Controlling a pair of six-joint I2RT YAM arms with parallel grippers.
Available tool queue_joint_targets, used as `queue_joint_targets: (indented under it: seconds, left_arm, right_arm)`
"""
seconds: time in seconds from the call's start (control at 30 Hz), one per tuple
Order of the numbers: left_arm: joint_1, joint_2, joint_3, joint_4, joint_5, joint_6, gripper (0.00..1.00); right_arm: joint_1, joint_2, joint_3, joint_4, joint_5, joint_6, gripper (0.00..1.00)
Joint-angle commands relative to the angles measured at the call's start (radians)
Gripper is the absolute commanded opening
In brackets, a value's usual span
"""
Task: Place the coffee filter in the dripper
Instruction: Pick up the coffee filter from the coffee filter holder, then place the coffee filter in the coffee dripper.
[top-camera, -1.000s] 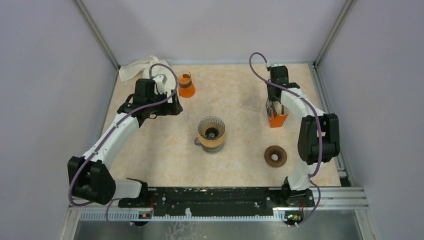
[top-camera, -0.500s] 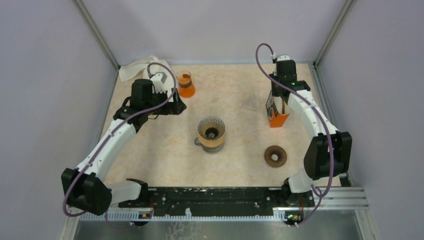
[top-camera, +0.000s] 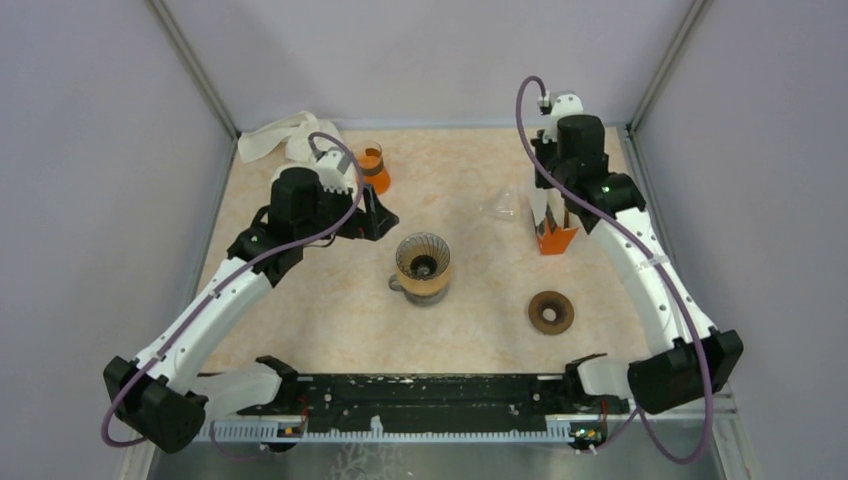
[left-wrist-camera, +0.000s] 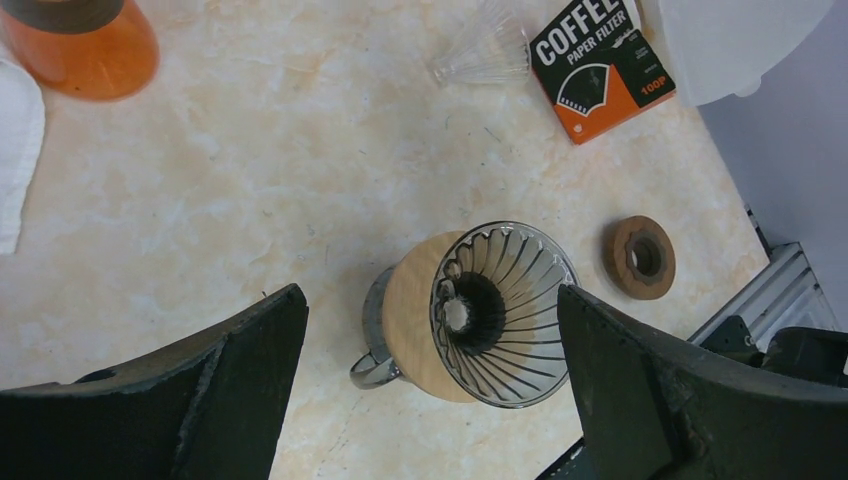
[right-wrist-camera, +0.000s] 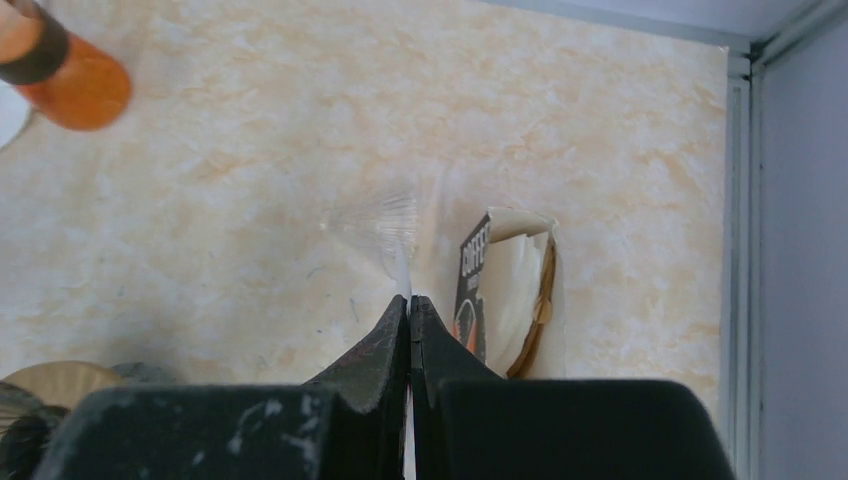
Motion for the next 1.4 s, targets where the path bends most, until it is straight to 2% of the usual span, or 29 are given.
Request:
queue_joint_targets:
  seconds: [0.0,0.37,0.77,0.97,1.2,1.37]
  left_arm:
    - [-0.022,-0.015,0.006,0.063,0.052,-0.033,0.99]
    - [-0.063,0.025,0.053,0.169,0.213,0.009,0.99]
    - [-0.062,0.098,0.055,0.327,0.369,0.107,0.98]
    - [-0.047,0.140,0.010,0.428,0.479,0.083,0.96]
    - [0.033,0.159,-0.084,0.659,0.743,-0.044,0.89]
    - [0.039,0.178,-0.089,0.686,0.795,-0.054,0.81]
  right_arm:
    - [0.048,-0.084,0.045,0.004,-0.086,0.025,0.00]
    - [0.107,-0.209,-0.036,0.085,-0.405,0.062,0.00]
    - [0.131,-0.202,-0.144,0.254,-0.744,0.074,0.00]
    - [0.138,-0.183,-0.200,0.378,-0.904,0.118,0.00]
    - [0.142,-0.147,-0.213,0.454,-1.006,0.151,0.00]
    - [0.153,-0.123,-0.219,0.486,-1.051,0.160,0.00]
